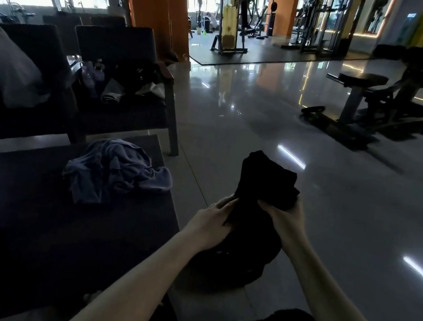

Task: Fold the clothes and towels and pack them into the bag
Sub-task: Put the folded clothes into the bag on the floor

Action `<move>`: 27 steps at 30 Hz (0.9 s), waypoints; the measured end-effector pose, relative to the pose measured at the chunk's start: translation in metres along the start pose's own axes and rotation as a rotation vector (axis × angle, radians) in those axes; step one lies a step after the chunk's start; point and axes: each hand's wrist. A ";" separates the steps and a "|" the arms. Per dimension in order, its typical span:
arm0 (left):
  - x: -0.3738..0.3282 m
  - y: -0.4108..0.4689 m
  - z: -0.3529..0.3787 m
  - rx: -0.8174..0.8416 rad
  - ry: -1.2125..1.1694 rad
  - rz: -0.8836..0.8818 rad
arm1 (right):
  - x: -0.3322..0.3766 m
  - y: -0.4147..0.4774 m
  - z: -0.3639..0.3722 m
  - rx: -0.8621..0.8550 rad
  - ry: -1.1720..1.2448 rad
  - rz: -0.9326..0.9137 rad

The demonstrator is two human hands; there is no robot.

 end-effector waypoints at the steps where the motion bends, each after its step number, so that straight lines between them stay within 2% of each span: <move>1: 0.009 0.008 0.004 0.028 0.004 -0.021 | -0.011 0.012 0.003 -0.011 -0.014 0.022; 10: 0.131 0.093 0.071 0.379 0.122 -0.233 | -0.091 0.095 0.040 -0.025 -0.053 0.161; 17: 0.178 0.153 0.151 0.667 0.261 -0.293 | -0.130 0.163 0.049 -0.020 -0.159 0.155; 27: 0.215 0.186 0.255 0.690 0.286 -0.388 | -0.197 0.208 0.046 -0.007 -0.298 0.095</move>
Point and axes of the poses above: each hand's wrist, its own y-axis towards the middle knuckle, its own z-axis out of the palm, x = y × z, and after that the axes turned 7 degrees about z, right-handed
